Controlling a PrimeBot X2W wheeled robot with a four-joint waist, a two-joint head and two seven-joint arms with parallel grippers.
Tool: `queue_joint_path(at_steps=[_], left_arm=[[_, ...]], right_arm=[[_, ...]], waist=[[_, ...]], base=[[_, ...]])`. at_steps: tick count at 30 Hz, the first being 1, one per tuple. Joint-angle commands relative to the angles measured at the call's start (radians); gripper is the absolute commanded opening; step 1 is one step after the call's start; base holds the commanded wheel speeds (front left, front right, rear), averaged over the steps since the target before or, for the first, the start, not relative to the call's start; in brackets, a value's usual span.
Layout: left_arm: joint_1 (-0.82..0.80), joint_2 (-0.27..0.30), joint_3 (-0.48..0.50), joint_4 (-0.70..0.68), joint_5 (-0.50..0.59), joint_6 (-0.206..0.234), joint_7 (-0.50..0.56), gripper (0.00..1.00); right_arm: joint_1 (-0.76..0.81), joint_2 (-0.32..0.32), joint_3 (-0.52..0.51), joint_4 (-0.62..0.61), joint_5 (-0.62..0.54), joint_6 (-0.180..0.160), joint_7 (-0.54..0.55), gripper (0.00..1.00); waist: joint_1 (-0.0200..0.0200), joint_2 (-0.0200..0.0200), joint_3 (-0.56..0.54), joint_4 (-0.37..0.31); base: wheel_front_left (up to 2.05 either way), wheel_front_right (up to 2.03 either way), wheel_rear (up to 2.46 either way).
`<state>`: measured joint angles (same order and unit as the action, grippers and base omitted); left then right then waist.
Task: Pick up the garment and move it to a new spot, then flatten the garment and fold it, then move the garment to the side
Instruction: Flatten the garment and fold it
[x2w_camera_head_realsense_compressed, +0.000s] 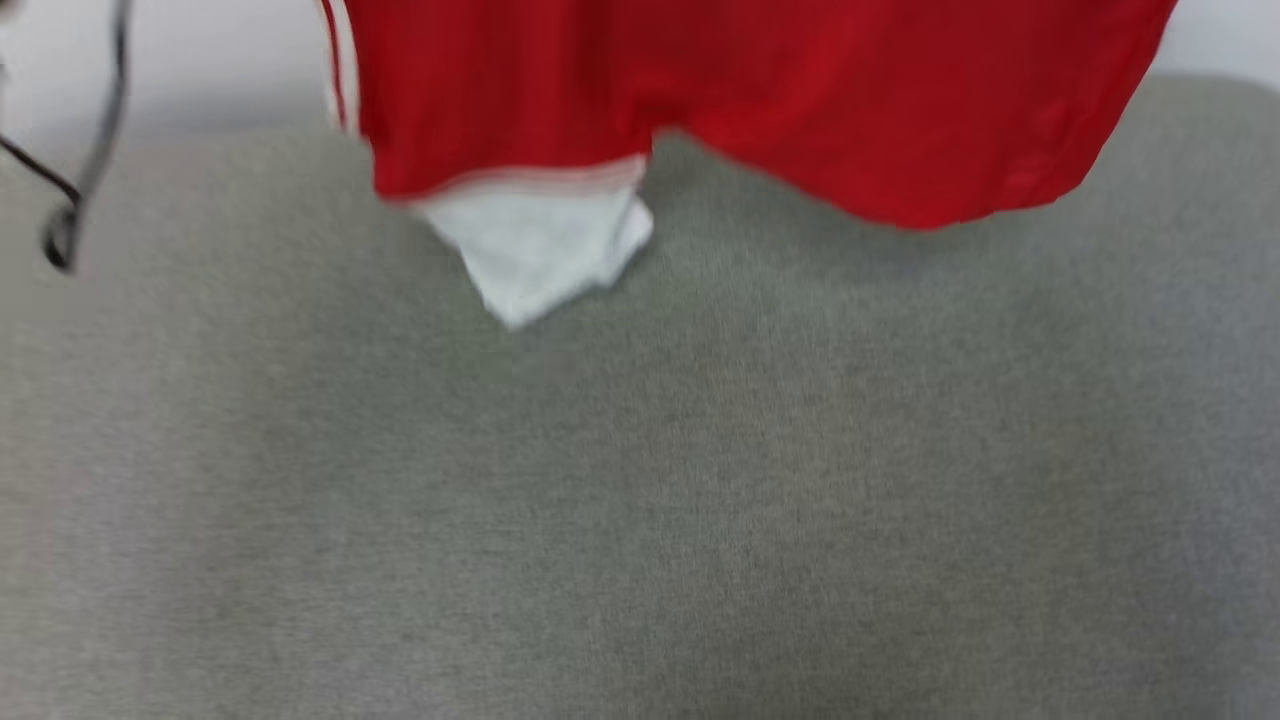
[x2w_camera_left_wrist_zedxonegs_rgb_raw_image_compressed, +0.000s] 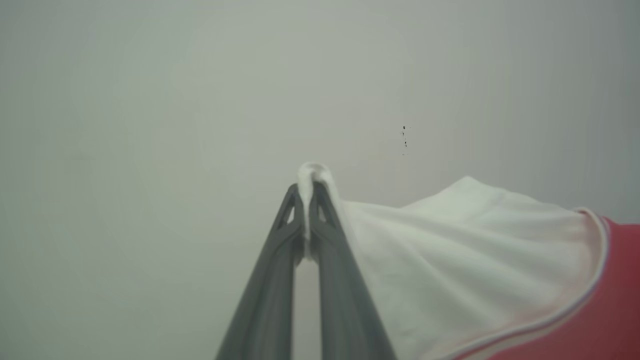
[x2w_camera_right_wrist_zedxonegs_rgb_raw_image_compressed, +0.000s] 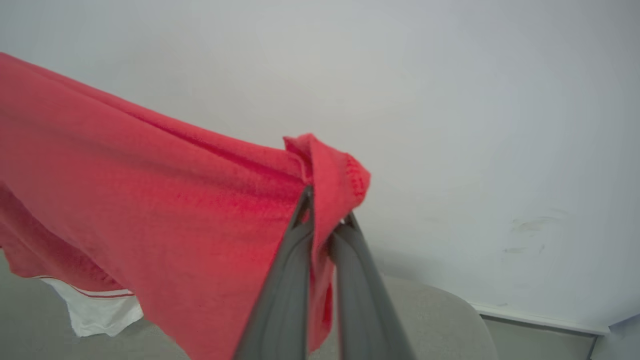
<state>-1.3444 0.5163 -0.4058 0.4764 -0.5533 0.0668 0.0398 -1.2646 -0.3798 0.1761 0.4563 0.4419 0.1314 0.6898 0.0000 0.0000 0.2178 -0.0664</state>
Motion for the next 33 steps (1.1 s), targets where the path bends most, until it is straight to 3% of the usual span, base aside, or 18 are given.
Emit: queue_joint_path(at_steps=[1, 8, 15, 22, 33], left_arm=[[-0.06, 0.004, 0.009, 0.017, 0.015, 0.002, -0.011, 0.0], [-0.287, 0.009, 0.014, 0.058, 0.064, 0.003, -0.054, 0.0], [-0.402, 0.009, 0.018, 0.058, 0.087, 0.023, -0.069, 0.0], [-0.384, -0.002, 0.025, 0.052, 0.069, 0.038, -0.08, 0.0], [-0.287, -0.046, 0.042, 0.079, 0.005, 0.036, -0.117, 0.0]], right_arm=[[-0.046, -0.001, -0.016, 0.008, -0.011, -0.002, -0.027, 0.0], [-0.218, 0.012, -0.03, 0.026, -0.046, -0.001, -0.194, 0.0], [-0.368, 0.005, 0.022, 0.116, -0.058, -0.001, -0.363, 0.0], [-0.464, 0.003, 0.125, 0.217, 0.009, -0.001, -0.457, 0.0], [-0.449, 0.003, 0.285, 0.341, 0.121, -0.001, -0.545, 0.0]], waist=[[0.0, 0.0, 0.113, -0.027], [0.0, 0.0, 0.293, -0.048], [0.0, 0.0, 0.41, -0.053], [0.0, 0.0, 0.505, -0.04], [0.0, 0.0, 0.556, -0.014]], base=[[0.0, 0.0, 0.0], [0.0, 0.0, 0.0], [0.0, 0.0, 0.0], [0.0, 0.0, 0.0], [0.0, 0.0, 0.0]])
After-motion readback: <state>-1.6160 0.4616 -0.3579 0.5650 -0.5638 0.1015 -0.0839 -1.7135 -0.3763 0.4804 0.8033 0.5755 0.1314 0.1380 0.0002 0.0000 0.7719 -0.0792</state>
